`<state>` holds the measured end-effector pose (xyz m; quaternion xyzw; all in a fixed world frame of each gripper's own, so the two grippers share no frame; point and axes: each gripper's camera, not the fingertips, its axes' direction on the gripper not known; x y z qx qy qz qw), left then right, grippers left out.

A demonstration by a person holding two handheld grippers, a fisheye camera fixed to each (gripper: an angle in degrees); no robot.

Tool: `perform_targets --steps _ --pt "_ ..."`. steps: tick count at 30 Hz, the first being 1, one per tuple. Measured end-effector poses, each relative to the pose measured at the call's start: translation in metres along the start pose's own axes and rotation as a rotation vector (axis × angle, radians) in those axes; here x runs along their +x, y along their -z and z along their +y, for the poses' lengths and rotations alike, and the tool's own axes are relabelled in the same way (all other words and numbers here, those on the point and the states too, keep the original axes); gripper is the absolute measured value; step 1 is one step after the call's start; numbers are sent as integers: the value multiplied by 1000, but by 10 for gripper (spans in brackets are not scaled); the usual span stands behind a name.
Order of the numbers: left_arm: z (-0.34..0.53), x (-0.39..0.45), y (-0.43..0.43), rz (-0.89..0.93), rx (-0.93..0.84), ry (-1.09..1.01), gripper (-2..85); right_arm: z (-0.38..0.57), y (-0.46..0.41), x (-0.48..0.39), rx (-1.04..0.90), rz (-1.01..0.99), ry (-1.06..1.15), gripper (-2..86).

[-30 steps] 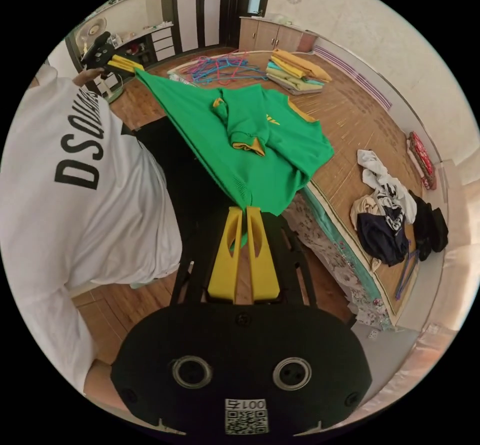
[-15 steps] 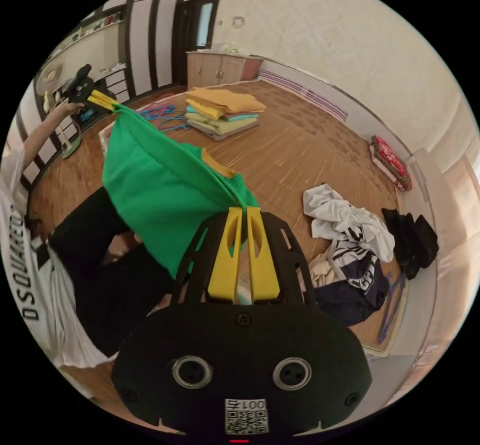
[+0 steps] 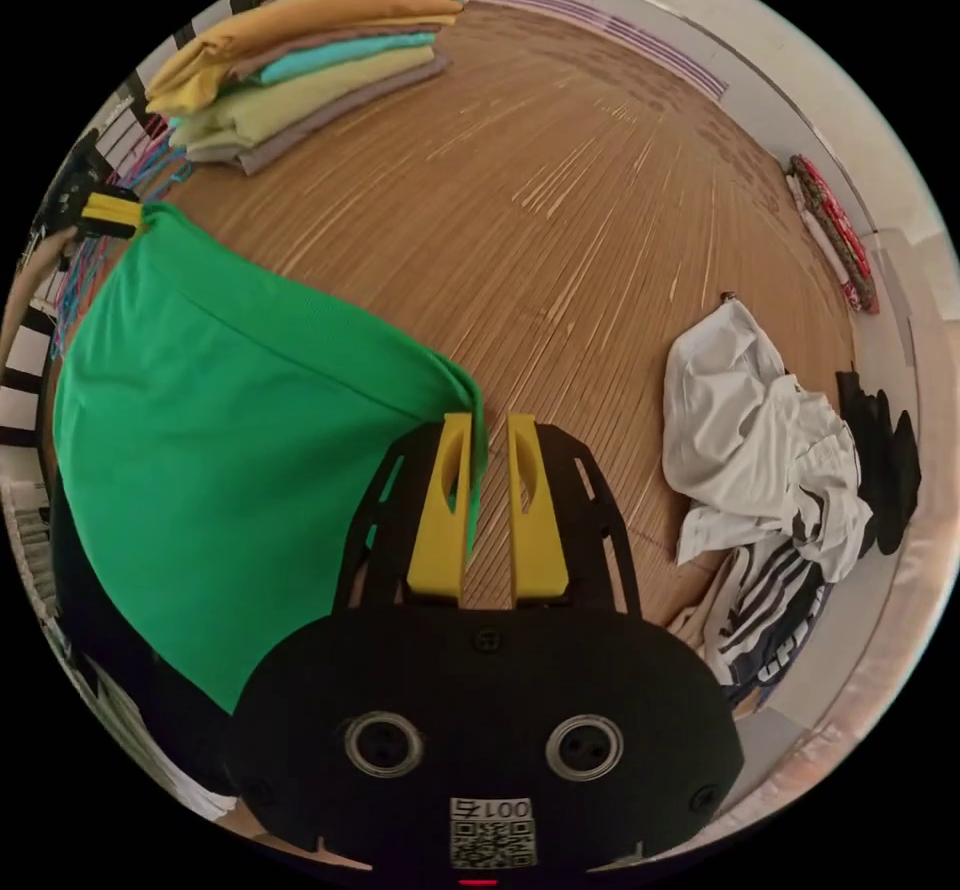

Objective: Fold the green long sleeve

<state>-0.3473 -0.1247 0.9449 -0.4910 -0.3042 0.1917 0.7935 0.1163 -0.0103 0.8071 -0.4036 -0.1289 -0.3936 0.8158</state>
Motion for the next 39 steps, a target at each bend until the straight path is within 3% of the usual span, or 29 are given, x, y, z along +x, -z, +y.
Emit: perform_targets --steps 2,4,9,14,21,24,27,31,35,39 --pt "-2 -13 6 -8 15 48 33 -6 1 14 -2 -42 -29 83" --pt "2 -26 17 -166 -12 128 -1 -7 9 35 9 -103 -75 100" --pt "17 -8 42 -220 -25 50 -9 6 40 71 96 -292 -178 74" --pt "40 61 69 -292 2 -142 -9 24 75 61 80 -109 -138 33" --pt "92 162 72 -253 3 -443 1 91 115 -74 47 -155 357 83" --pt "108 183 62 -210 -4 -528 55 121 110 -129 -23 -97 465 118" --pt "106 193 48 -243 0 -550 101 131 100 -164 2 10 486 127" --pt "90 202 20 -389 -35 -581 96 124 80 -189 -5 269 458 90" --pt "92 211 19 -415 -77 -658 51 123 95 -195 -1 263 471 49" --pt "114 197 47 -373 64 -565 21 137 140 -190 97 195 403 36"
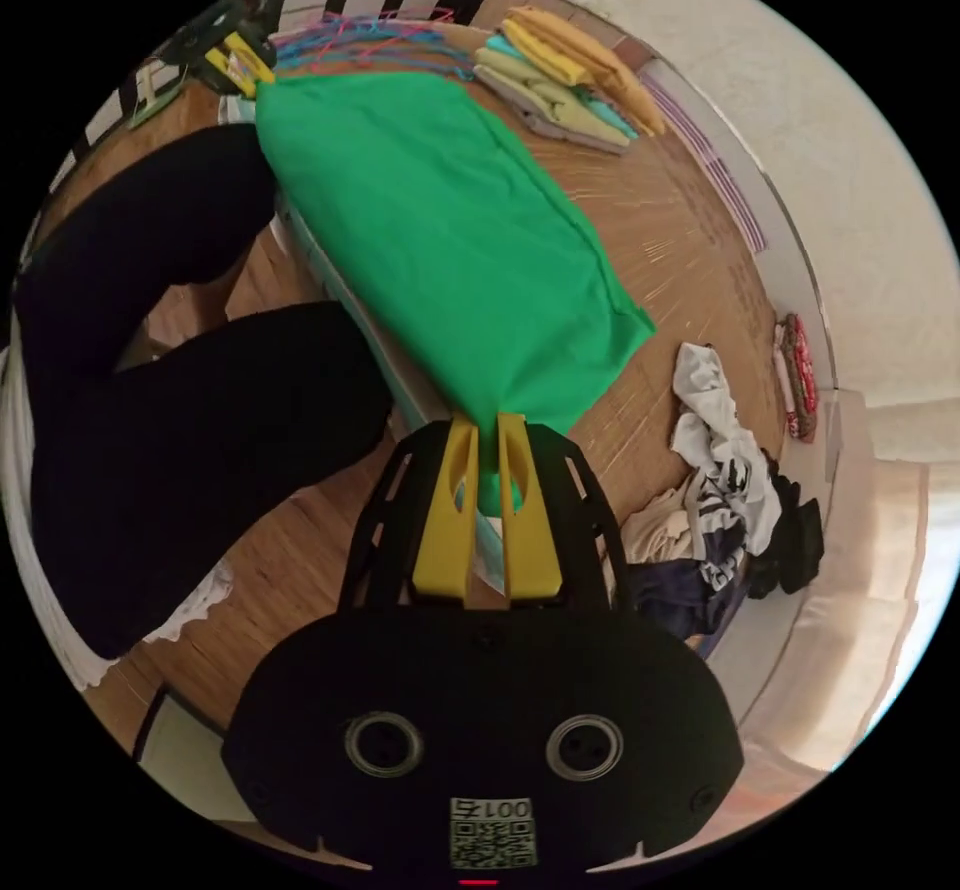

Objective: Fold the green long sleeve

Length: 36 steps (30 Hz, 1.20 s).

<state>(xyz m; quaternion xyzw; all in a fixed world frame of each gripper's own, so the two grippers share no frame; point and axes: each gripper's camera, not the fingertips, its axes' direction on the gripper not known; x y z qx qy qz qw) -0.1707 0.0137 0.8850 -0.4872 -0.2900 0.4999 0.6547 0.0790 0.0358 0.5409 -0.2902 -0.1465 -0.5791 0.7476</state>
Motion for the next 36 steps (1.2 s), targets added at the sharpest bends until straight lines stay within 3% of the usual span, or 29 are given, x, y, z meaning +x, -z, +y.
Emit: perform_targets --steps 3,9,16,20,23,27,29,36 --pt "8 9 -20 60 3 44 25 10 -11 -11 -5 -90 -10 34" --pt "15 24 -22 6 -6 105 56 7 -6 -44 -50 23 3 34" --pt "-9 -6 38 194 331 373 -1 5 13 -49 -78 102 -49 34" --pt "-61 7 46 188 279 398 -8 6 20 -55 -84 101 -72 34" --pt "-89 21 44 256 338 411 -9 9 28 -64 -87 122 -67 34" --pt "-125 44 -10 288 169 476 -10 16 39 -69 -66 122 -103 35" --pt "-134 59 -39 327 94 449 -10 20 46 -68 -37 113 -143 35" --pt "-122 73 -63 306 119 469 -9 18 88 -47 203 41 -418 35"
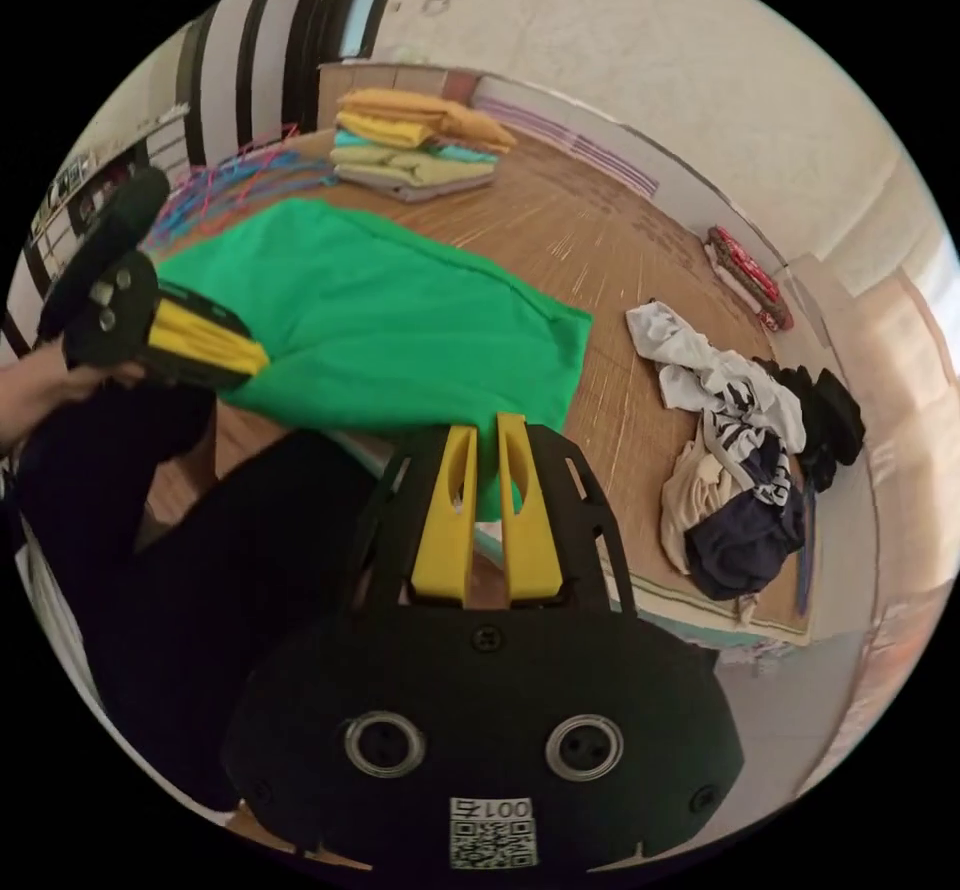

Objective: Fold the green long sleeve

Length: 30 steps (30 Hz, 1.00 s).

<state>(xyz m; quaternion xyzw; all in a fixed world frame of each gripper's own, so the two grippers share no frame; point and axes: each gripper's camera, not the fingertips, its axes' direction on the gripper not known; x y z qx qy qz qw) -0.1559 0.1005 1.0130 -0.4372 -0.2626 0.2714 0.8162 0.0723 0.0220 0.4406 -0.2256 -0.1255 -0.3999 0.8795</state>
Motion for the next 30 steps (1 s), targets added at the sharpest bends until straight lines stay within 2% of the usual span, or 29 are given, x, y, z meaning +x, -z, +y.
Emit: perform_targets --steps 5,8,12,16,19,22,27,30 --pt "11 -6 -11 20 10 7 -10 -19 13 1 30 -14 -7 34" --pt "23 -6 -18 6 38 11 -10 -47 42 -11 160 -89 42 34" --pt "47 -12 -26 7 131 37 -9 -106 73 -73 280 -198 284 34" --pt "86 -34 -34 80 252 154 -9 -147 77 -158 261 -233 615 33" --pt "123 -56 -41 189 330 253 -9 -168 79 -192 239 -286 737 33" --pt "153 -76 -46 278 347 349 -9 -185 86 -209 245 -313 760 32" --pt "212 -92 -27 313 380 411 -9 -217 102 -224 266 -438 747 32" --pt "246 -111 -28 394 348 500 -9 -234 103 -250 240 -477 779 33"
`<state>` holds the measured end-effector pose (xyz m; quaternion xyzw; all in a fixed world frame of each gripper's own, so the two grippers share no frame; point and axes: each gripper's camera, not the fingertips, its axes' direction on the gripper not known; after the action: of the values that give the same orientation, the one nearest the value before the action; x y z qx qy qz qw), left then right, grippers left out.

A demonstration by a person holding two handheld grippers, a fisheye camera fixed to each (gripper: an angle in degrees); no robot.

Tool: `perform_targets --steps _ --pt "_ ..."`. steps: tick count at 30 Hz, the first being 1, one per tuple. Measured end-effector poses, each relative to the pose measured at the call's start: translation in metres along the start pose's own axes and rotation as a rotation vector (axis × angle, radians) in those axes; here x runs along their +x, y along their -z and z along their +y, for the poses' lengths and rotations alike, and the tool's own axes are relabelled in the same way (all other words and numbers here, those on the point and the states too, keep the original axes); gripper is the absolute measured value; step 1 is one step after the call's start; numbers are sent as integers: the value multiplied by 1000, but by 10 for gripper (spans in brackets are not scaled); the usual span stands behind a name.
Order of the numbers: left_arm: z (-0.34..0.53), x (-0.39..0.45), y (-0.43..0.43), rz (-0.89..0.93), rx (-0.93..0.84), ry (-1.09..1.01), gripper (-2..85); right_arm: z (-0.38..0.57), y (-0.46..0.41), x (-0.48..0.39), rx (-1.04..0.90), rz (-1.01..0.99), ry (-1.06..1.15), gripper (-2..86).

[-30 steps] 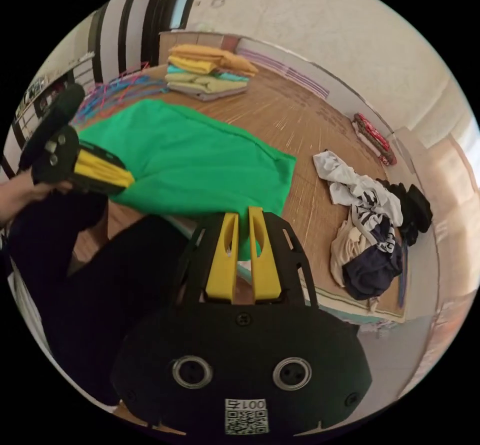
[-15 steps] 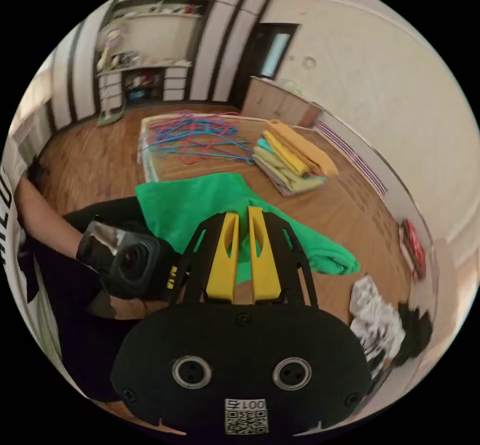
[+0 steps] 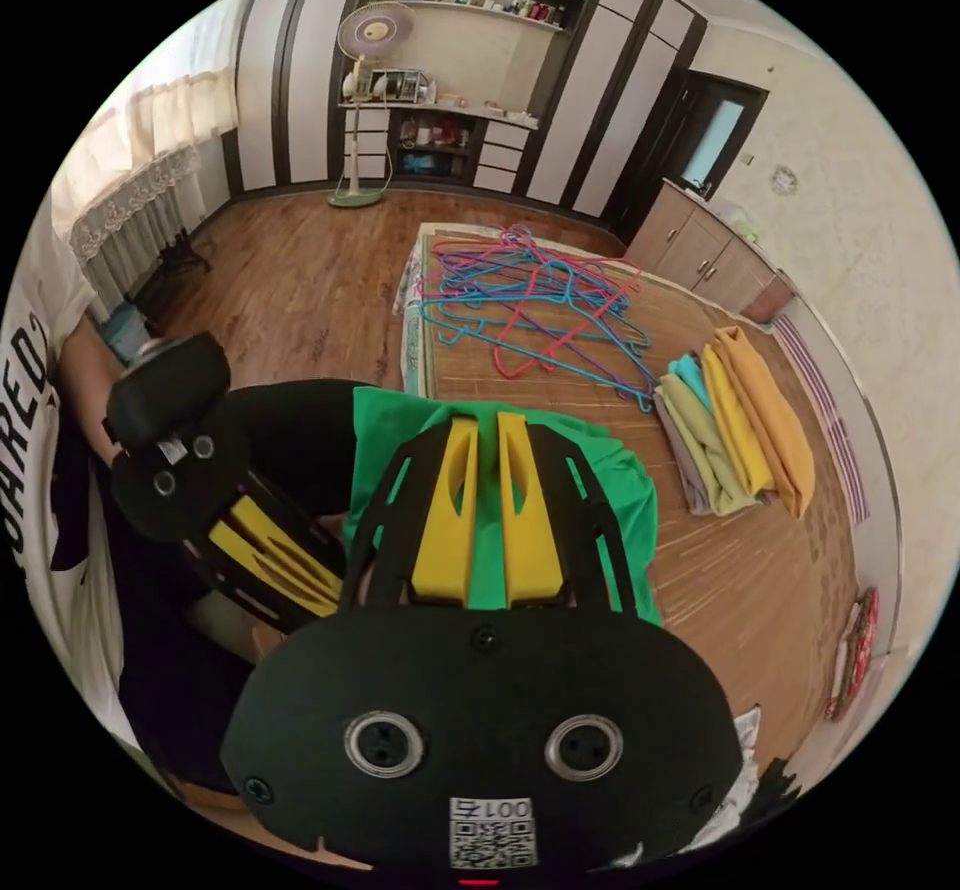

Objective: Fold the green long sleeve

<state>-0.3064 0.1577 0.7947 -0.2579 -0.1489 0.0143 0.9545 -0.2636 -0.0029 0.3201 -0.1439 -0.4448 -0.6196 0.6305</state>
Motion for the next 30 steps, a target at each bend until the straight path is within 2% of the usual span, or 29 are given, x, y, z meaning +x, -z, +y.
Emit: perform_targets --steps 3,6,8,10,13,17,23,30 --pt "15 -27 17 104 11 107 -9 -25 -24 -17 -67 5 68 35" --pt "25 -43 45 198 92 128 -9 -45 -42 -34 -148 16 148 40" --pt "30 -51 64 152 120 118 -9 -56 -40 -40 -159 35 185 40" --pt "35 -64 82 -58 108 110 -9 -73 -30 -45 -170 80 255 42" --pt "32 -86 76 -247 60 117 -10 -94 -27 -51 -213 105 360 53" --pt "23 -111 43 -249 -103 129 -10 -115 -45 -63 -313 84 473 76" --pt "26 -114 35 -264 -88 122 -10 -144 -28 -60 -309 196 513 141" --pt "31 -120 33 -245 -101 129 -9 -182 10 -33 -354 38 551 75"
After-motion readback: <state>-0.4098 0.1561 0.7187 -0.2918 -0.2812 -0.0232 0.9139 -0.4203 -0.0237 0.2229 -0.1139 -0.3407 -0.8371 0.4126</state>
